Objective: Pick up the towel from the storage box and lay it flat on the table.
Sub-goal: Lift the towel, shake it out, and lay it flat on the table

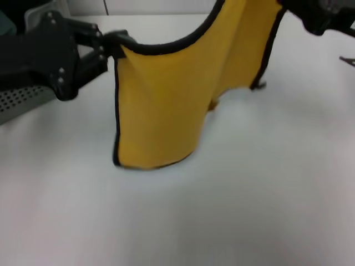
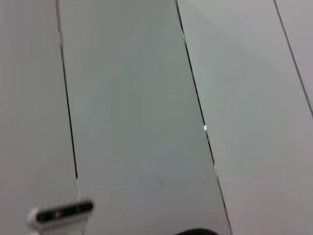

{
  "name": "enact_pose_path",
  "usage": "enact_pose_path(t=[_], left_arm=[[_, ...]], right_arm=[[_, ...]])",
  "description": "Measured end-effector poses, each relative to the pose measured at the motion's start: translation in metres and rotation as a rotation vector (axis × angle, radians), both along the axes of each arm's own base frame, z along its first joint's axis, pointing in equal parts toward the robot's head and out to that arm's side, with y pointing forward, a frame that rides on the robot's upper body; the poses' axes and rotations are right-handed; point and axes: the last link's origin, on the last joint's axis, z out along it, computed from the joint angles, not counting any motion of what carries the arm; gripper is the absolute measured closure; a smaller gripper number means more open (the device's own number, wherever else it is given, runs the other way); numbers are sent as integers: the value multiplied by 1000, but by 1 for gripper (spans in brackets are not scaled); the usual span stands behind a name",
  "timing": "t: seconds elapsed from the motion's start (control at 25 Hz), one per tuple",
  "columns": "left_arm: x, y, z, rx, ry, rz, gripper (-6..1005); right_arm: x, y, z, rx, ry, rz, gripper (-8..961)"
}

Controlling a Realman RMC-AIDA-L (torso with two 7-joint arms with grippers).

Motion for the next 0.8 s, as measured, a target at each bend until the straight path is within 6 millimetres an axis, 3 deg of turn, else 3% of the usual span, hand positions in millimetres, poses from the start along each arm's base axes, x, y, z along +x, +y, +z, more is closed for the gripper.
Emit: enact_pose_path(t=[0.2, 0.44, 0.68, 0.8], left_arm=[[12, 16, 18, 28, 63, 44, 969], [13, 35, 39, 127, 6, 144, 970], [3, 22, 46, 127, -15, 175, 970], [7, 18, 47, 137, -20, 160, 970]], right_arm=[[-11, 10, 5, 19, -30, 12, 949], [-18, 24, 23, 61, 2, -11, 948], [-3, -2, 14, -73, 29, -7, 948], [-7, 0, 12, -68, 29, -7, 948]])
